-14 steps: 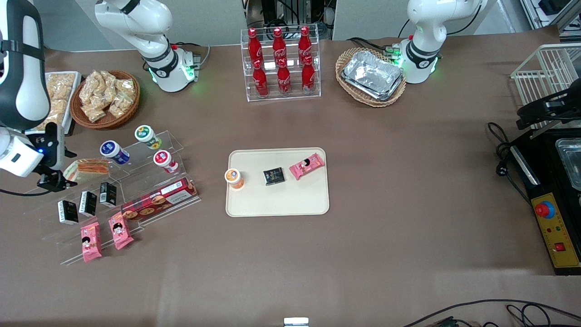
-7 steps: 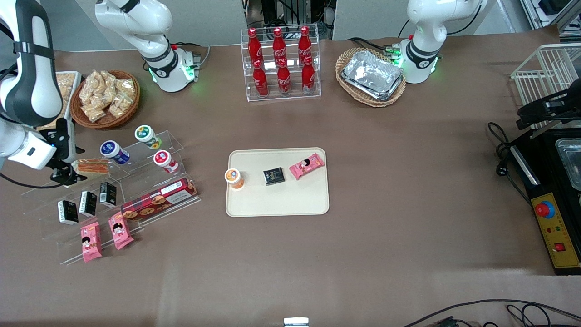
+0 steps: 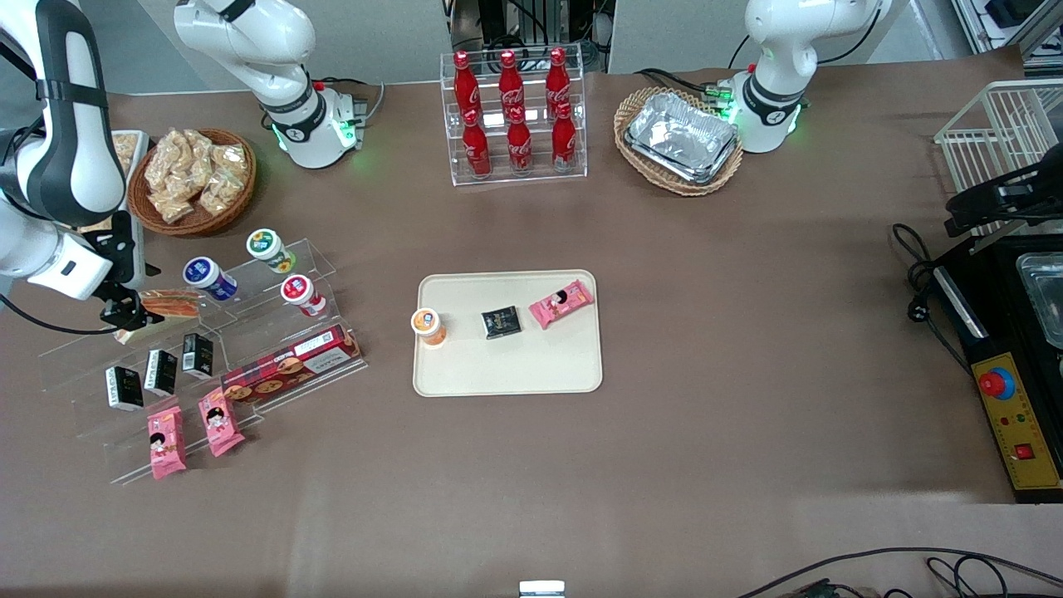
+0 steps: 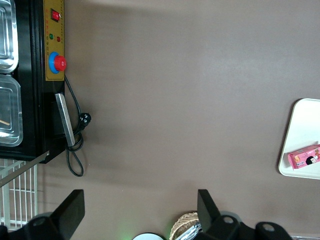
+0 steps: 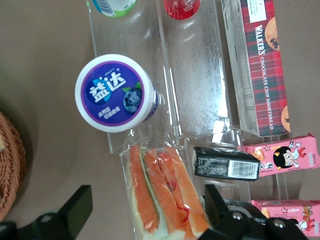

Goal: Place sandwich on tray
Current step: 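Lower the open right gripper over the sandwich and close on it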

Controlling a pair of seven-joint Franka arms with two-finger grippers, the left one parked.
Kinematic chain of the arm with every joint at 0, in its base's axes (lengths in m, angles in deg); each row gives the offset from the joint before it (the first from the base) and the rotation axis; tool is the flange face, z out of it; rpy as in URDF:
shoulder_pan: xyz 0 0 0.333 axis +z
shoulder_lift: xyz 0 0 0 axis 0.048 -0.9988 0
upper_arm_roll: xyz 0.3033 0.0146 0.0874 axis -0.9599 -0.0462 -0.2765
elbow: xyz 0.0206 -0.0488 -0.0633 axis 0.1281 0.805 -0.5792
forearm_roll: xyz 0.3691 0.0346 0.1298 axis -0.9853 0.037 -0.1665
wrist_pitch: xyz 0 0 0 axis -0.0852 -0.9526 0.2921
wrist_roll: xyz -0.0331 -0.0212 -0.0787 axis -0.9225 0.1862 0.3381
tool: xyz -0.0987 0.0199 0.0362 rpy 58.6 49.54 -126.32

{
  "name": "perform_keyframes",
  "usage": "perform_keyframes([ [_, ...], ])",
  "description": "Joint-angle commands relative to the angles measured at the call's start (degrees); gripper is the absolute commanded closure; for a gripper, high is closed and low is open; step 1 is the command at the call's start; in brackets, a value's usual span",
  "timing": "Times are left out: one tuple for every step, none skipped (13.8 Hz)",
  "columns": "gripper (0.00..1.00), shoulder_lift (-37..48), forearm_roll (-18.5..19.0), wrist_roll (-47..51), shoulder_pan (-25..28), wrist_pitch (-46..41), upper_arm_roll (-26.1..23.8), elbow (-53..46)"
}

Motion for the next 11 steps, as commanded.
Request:
perform_keyframes([
  [0.03,1.61,-1.07,-1.24,-0.75,3.71,-0.16,3.72],
  [0.15,1.52,-1.07,-1.15,-0.67,3.98,-0.16,3.99],
  [0.45,1.44,-1.07,-1.15,-0.66,3.99,-0.15,4.00],
  [0.78,1.52,-1.07,-1.23,-0.58,3.99,-0.15,4.00],
  [0.89,1.61,-1.07,-1.15,-0.49,3.90,-0.15,3.82],
  [1.00,1.52,-1.07,-1.23,-0.49,3.99,-0.24,3.73],
  [1.00,1.35,-1.07,-1.23,-0.49,3.99,-0.33,3.64],
  [1.00,1.35,-1.16,-1.23,-0.23,4.07,-0.33,3.56],
  [1.00,1.35,-1.42,-1.15,-0.05,4.07,-0.33,3.38],
  [1.00,1.35,-1.86,-1.06,-0.05,3.90,-0.42,2.95],
  [1.00,1.35,-2.21,-0.80,-0.05,3.72,-0.59,2.24],
])
